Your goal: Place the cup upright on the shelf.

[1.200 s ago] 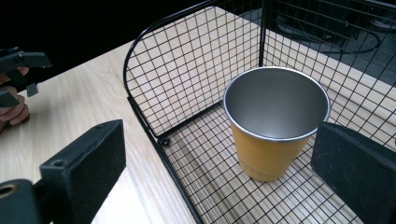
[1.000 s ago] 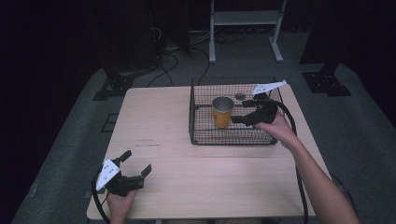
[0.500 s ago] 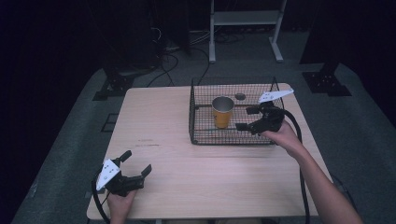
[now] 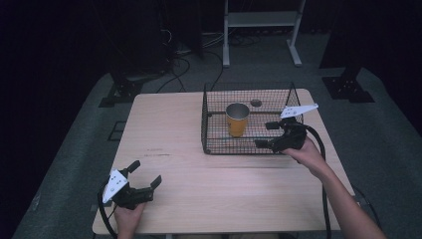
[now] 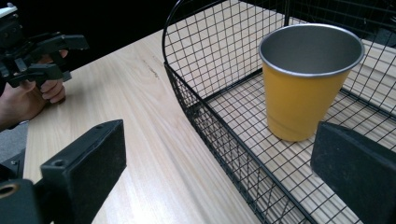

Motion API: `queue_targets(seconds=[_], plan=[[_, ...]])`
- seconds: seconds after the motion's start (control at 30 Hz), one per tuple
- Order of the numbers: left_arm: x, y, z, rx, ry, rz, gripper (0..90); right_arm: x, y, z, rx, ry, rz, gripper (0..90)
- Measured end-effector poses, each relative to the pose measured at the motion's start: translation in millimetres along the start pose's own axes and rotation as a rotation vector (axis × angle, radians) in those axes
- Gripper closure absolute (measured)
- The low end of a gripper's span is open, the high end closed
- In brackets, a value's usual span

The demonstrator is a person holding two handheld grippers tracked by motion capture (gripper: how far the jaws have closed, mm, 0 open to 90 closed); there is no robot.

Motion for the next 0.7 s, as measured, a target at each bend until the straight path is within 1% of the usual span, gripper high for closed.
queue_targets(seconds=[0.27,0.53,0.63,0.7], plan=[[0.0,0.0,0.2,0.000,0.000,0.000,2.3,3.8,-8.6,3.7,-0.007,0.008,-0.002,2.9],[0.0,0.1,0.1,0.000,0.001,-0.001,2.3,8.2,-19.6,11.0,-0.010,0.022,-0.003,2.9],[0.0,0.1,0.1,0.000,0.000,-0.001,2.3,10.2,-23.4,14.5,-0.019,0.037,-0.004,2.9],[0.0,0.1,0.1,0.000,0.001,0.000,2.3,11.5,-24.6,16.1,-0.009,0.033,-0.012,2.9]])
Point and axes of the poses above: each handheld gripper's, and its own axes: x roughly backward along the jaws, y roughly out of its top, z roughly to its left, the point moved 8 cm from there along -x, roughly forward along the jaws, and after that the axes turned 6 degrees about -y, right-handed, at the moved point
